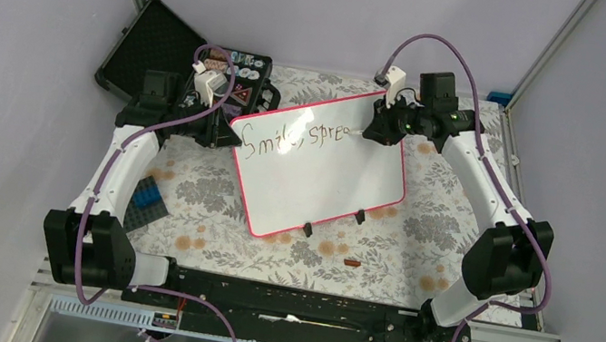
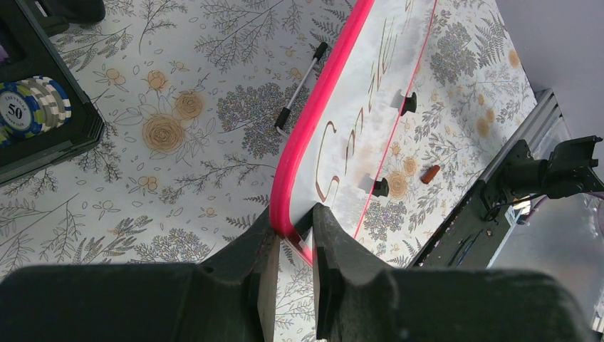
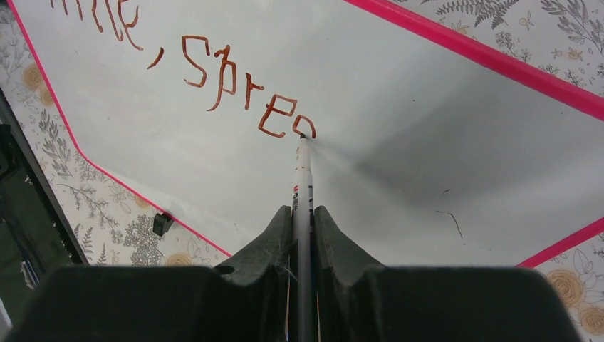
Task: Write a sentence on the whiteboard
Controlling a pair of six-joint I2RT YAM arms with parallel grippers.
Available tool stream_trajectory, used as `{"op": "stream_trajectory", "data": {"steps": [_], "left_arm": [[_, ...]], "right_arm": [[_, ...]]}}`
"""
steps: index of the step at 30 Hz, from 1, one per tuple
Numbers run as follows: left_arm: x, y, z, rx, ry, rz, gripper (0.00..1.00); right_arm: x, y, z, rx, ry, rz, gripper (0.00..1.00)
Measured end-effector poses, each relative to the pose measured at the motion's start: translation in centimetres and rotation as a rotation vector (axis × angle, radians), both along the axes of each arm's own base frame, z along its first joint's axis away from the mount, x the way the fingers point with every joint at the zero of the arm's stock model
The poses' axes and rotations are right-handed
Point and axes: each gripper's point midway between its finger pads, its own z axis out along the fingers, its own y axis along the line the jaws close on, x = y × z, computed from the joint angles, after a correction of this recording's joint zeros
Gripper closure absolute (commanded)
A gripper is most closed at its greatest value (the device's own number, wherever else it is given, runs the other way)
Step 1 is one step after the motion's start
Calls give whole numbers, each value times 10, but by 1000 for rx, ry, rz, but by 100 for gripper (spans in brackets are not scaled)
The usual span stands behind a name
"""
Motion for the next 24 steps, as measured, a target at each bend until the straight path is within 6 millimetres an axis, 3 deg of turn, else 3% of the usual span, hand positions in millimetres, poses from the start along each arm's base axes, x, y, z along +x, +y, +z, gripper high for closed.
{"op": "stream_trajectory", "data": {"steps": [24], "left_arm": [[0, 0, 0, 0, 0, 0, 100]], "right_arm": [[6, -6, 5, -6, -15, -21, 100]]}}
